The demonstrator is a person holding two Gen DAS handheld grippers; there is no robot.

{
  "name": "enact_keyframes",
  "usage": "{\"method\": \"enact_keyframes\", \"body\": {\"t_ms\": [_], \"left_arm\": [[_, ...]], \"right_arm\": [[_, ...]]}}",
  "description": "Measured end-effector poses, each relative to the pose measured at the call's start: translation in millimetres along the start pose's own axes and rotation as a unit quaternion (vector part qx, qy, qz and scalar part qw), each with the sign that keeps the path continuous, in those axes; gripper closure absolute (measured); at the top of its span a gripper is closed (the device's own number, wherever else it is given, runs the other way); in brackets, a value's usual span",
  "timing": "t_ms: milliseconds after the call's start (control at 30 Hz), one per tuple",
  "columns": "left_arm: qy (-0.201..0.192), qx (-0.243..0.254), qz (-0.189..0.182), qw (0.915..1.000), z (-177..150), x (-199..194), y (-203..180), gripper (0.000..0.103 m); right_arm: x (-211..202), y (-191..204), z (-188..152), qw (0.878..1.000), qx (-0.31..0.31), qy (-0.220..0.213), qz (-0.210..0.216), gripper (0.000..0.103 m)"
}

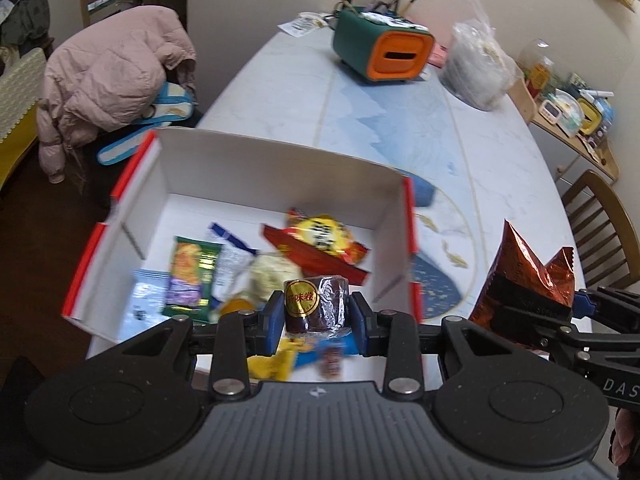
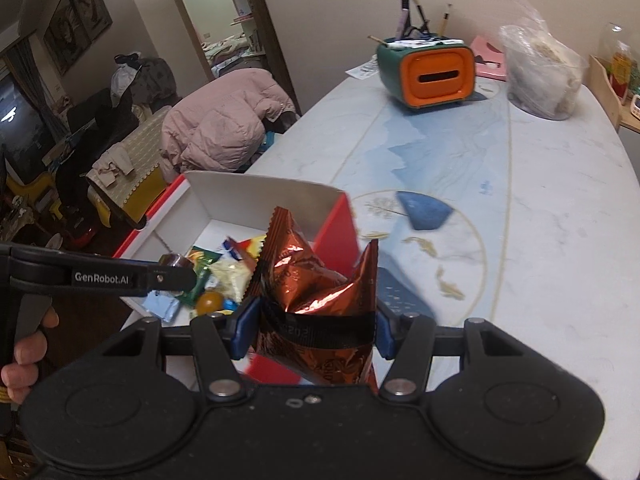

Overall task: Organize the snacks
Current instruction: 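Carry the candy and pastry over the white box with both tools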

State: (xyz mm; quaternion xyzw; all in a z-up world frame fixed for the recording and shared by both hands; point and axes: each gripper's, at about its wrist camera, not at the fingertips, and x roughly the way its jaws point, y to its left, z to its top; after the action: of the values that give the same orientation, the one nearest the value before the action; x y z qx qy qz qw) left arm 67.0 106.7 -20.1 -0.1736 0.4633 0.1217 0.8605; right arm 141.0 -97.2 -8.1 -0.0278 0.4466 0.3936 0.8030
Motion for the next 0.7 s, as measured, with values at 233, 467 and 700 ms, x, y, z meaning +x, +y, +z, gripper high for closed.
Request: {"method": "enact_keyframes", "body": {"t_ms": [233,467,700], "left_arm": [[-0.002,0.001,0.019,0.9998,5,0,43,0.069],[0.004,0.008,0.042,0.9991,17,13,77,0.069],[0.015,0.015,0.06,0.998,33,37,97,0.069]], "right_arm": [[24,37,3,1.0,-0.013,0.008,0.003,0.047],[55,69,7,0.999,-0.038,0.029,0.001,0.047],[88,89,7,0.997,-0.054,0.058,-0.003,0.047]]}}
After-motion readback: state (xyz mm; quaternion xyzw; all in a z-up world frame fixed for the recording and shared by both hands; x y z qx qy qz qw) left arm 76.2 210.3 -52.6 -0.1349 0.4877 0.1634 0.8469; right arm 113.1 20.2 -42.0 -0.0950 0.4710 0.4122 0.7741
